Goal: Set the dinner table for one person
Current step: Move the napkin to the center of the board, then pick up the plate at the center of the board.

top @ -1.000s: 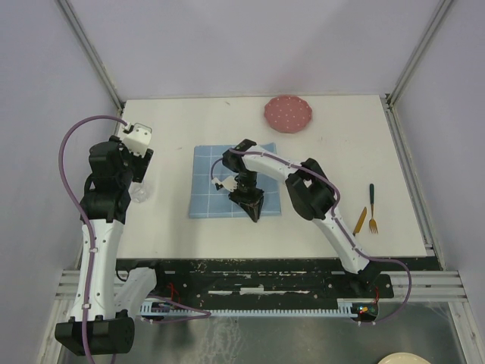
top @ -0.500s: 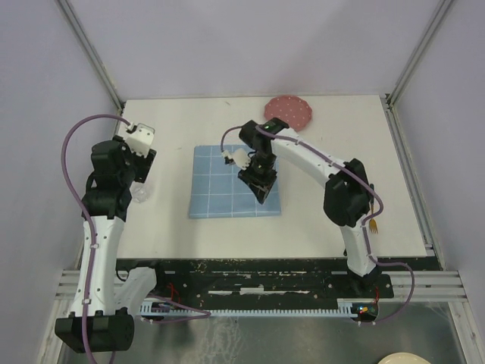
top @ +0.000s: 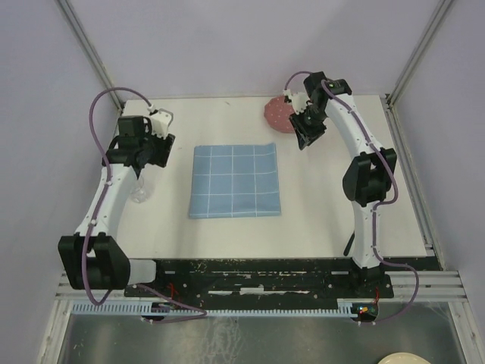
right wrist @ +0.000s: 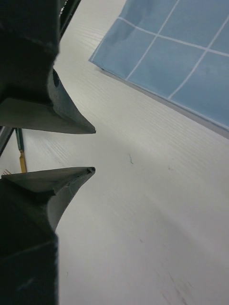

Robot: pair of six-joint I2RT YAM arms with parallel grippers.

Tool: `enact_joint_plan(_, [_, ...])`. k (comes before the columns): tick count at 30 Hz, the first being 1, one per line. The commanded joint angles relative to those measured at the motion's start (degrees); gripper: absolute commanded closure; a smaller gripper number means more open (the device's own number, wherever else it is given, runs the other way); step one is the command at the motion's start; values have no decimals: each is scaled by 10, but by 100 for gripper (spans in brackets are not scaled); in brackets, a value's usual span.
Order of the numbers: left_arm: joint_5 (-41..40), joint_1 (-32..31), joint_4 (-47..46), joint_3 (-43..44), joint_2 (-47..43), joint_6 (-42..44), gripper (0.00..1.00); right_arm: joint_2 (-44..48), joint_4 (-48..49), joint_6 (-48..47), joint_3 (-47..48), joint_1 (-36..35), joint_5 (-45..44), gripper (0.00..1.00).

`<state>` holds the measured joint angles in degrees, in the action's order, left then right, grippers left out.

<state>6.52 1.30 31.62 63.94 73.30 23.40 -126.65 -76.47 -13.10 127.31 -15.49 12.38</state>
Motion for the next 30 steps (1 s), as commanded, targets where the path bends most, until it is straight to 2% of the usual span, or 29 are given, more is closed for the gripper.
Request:
enact_joint_plan(1, [-42, -67, -64, 101, 79, -28, 34, -39, 15, 6, 100, 18, 4, 58])
enact_joint_plan(3, [-41, -85, -62, 141, 131, -50, 34, -62, 25, 7, 127, 28, 6, 58])
enact_joint_plan(7, [-30, -106, -56, 215, 224, -102, 34, -92, 105, 16, 135, 49, 1, 57])
enact_joint_plan(12, [-75, -150, -52, 320, 326, -83, 35, -133, 171, 45, 158, 79, -7, 57])
enact_joint_plan(17, [-88, -156, -90, 424, 425, -95, 37, -153, 235, 52, 149, 91, -53, 58])
enact_joint_plan(21, [-86, -158, -132, 506, 507, -92, 36, -164, 273, 46, 146, 93, -94, 58])
enact_joint_plan(27, [-62, -178, -143, 691, 674, -93, 34, -178, 311, 42, 148, 93, -114, 57])
enact_joint_plan(30, [-65, -200, -192, 726, 718, -79, 30, -191, 328, 51, 153, 93, -112, 57])
